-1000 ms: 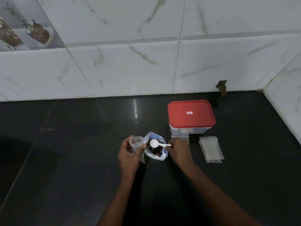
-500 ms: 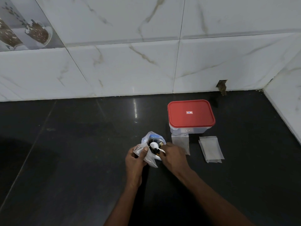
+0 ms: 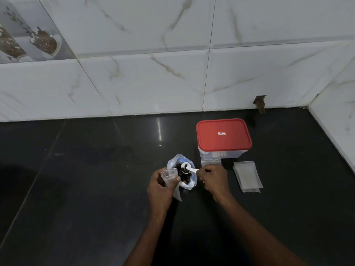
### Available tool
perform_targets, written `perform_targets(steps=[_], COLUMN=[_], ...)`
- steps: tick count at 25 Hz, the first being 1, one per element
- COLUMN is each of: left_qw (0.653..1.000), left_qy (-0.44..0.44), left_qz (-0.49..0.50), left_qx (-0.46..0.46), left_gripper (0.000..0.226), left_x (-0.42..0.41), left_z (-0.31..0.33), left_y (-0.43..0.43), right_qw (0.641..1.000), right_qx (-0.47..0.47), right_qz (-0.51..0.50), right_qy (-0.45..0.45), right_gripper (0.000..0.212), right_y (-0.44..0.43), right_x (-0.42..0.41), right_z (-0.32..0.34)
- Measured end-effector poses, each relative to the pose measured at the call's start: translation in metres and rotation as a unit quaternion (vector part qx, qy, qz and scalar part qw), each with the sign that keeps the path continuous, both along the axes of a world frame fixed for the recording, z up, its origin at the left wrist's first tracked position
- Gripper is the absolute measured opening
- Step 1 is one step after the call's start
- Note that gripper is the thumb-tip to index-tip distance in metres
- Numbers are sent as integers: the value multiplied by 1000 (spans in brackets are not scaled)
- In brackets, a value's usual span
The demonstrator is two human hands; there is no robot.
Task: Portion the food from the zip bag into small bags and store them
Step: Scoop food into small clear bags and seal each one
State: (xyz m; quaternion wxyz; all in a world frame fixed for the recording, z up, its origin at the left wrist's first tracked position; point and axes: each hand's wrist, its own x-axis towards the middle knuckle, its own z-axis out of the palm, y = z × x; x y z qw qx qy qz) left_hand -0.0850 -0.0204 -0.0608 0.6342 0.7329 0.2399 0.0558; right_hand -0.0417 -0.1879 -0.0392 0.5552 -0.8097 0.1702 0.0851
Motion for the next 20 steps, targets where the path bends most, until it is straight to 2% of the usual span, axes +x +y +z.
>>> perform_targets(steps=[4, 7, 8, 9, 11, 12, 13, 15, 17, 20], left_qw=[994, 992, 992, 993, 995, 996, 997, 998, 997, 996], left_qy=[-10, -7, -7, -10, -18, -19, -19, -17, -21, -19], left_qz=[-31, -44, -47, -50, -48, -43, -37, -27, -28, -32], left_qx=[107, 119, 115, 110, 90, 80, 71, 61, 63, 78], left_gripper=[49, 51, 51, 50, 49, 48, 48, 48, 47, 46], left_x=[6, 9, 9, 8, 6, 5, 4, 4, 4, 4], left_z=[0, 1, 1, 0, -1, -2, -1, 0, 1, -3], left_y=[-5, -7, -7, -7, -7, -7, -7, -8, -8, -6], right_qw=[998, 984, 965, 930, 838, 806, 791, 788, 814, 921], right_qx=[11, -54, -114, -190, -320, -354, -371, -370, -339, -224], right_qz=[-10, 66, 116, 174, 274, 293, 292, 284, 267, 162], right_qy=[-67, -157, -206, -262, -347, -372, -390, -401, -388, -275], right_gripper=[17, 12, 11, 9, 18, 24, 27, 29, 26, 11], right_y=[-4, -2, 1, 5, 8, 7, 5, 4, 5, 2], right_x=[2, -6, -12, -19, -30, -33, -34, -34, -33, -20], right_z=[26, 39, 38, 35, 21, 15, 12, 11, 9, 5])
